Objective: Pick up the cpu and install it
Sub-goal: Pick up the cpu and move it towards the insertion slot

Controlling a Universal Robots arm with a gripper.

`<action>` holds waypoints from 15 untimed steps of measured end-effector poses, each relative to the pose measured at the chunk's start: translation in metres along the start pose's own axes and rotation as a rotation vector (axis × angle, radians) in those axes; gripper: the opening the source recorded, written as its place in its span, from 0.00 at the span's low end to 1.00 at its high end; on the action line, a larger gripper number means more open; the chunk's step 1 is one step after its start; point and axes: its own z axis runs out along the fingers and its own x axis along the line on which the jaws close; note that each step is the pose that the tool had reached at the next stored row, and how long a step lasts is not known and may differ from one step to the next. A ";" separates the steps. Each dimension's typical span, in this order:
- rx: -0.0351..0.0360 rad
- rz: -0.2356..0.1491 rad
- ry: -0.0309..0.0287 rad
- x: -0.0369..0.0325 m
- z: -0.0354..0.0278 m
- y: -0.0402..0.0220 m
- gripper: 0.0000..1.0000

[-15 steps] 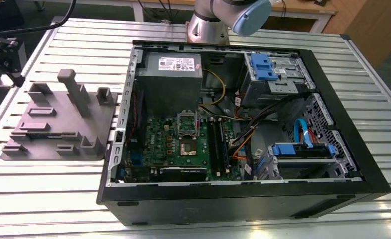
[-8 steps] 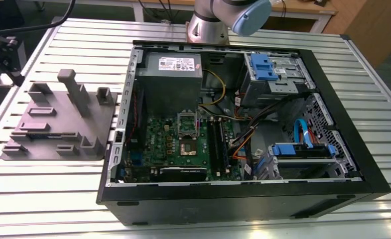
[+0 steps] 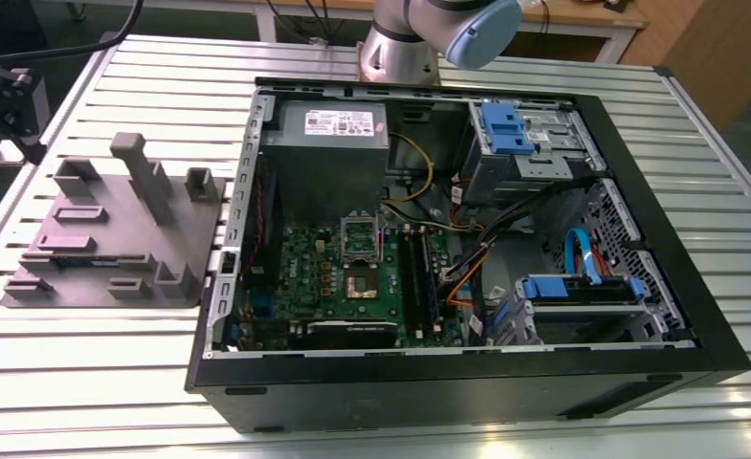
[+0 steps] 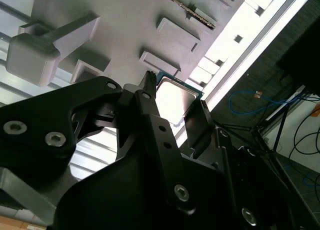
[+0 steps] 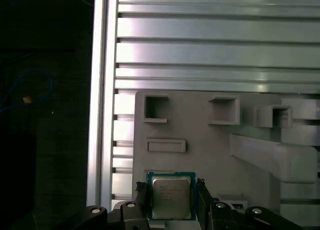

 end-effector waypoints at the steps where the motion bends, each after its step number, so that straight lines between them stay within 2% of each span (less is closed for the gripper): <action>1: 0.0000 0.000 0.0000 0.0000 -0.0002 0.0000 0.47; 15: 0.0000 0.000 0.0002 0.0000 -0.0039 0.0002 0.47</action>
